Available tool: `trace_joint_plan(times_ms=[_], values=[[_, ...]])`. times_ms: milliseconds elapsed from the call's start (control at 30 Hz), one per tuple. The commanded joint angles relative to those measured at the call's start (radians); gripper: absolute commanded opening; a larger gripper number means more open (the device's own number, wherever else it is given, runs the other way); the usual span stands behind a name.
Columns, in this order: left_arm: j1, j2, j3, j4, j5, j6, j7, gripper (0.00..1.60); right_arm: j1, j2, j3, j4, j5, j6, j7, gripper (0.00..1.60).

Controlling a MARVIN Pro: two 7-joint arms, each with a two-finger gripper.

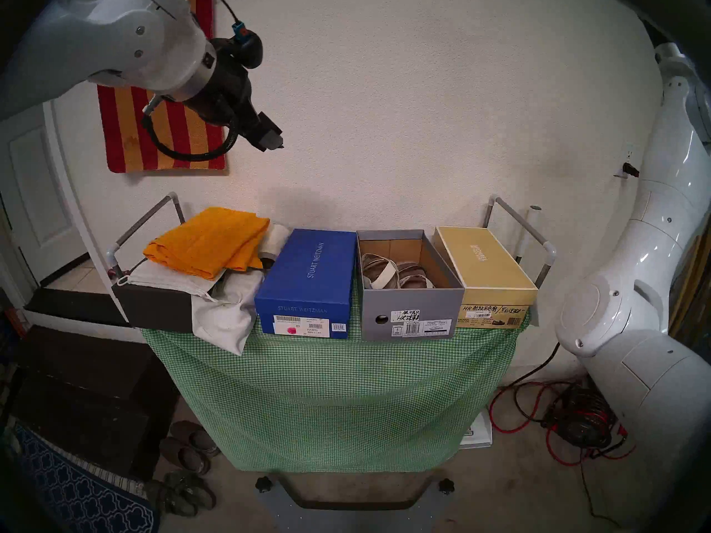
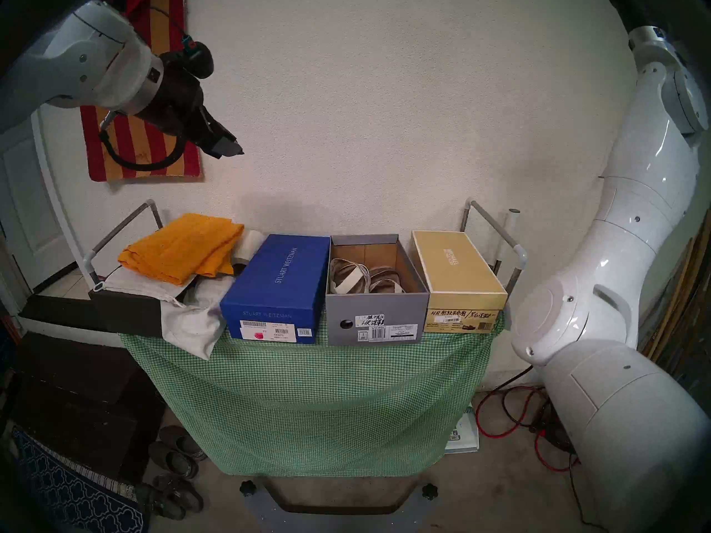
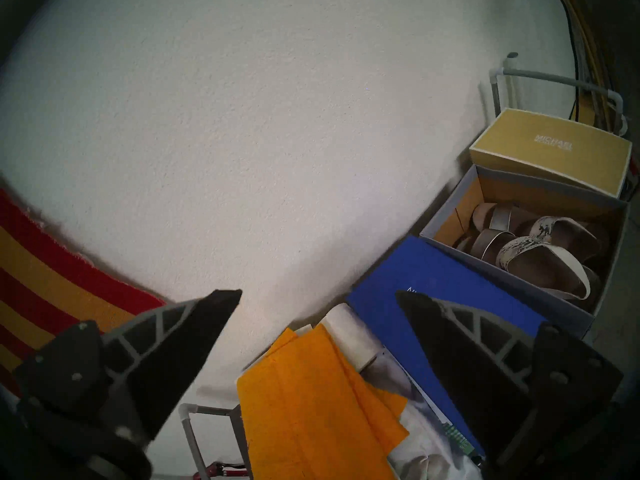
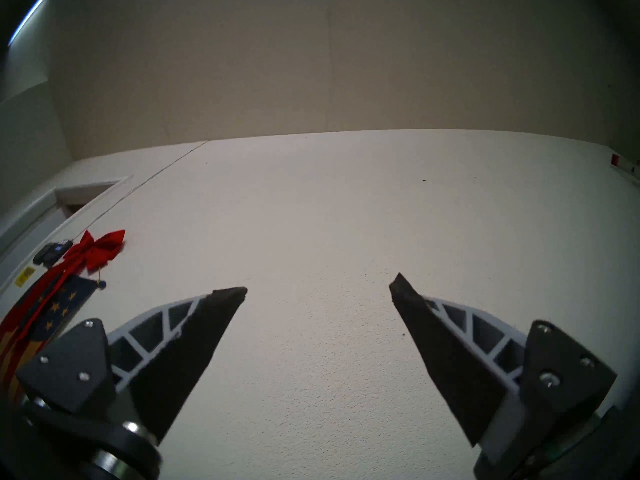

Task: Put shoes into shoe box

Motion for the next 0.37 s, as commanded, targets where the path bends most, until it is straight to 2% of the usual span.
trace_joint_plan(times_ms=[0, 200, 333], values=[[-0.070, 0.113, 0.085, -0.056, 0.007, -0.061, 0.010, 1.60, -0.050, -0.086, 0.023, -0.058, 0.045, 0.019, -0.030, 1.60], [-0.145, 0.196, 0.159, -0.117, 0.036, -0.138, 0.024, 1.60, -0.076, -0.134, 0.041, -0.112, 0.066, 0.041, -0.063, 1.60], [-0.184, 0.229, 0.201, -0.145, 0.060, -0.178, 0.030, 1.60, -0.086, -0.154, 0.046, -0.137, 0.072, 0.053, -0.082, 1.60]])
